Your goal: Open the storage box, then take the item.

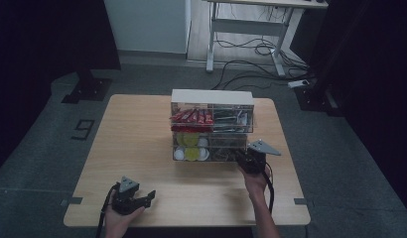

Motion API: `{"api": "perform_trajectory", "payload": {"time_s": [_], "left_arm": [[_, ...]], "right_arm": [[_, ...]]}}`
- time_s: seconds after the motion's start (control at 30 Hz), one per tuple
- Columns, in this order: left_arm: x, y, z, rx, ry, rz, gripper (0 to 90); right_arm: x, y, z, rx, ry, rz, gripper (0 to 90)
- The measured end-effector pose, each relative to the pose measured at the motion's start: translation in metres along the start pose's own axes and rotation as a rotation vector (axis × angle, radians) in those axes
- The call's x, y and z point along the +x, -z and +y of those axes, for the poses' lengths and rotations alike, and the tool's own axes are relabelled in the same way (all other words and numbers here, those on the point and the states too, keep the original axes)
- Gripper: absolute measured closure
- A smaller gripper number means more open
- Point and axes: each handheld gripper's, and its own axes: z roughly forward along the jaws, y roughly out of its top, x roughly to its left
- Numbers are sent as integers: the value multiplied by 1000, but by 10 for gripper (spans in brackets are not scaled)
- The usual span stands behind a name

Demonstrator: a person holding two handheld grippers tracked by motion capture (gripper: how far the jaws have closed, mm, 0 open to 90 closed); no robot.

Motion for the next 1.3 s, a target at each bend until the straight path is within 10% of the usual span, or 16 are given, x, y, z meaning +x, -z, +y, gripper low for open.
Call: {"api": "perform_trajectory", "payload": {"time_s": [1.3], "left_arm": [[-8,-9,0,21,-23,2,282]], "right_arm": [[-1,-8,7,-68,-54,16,880]]}}
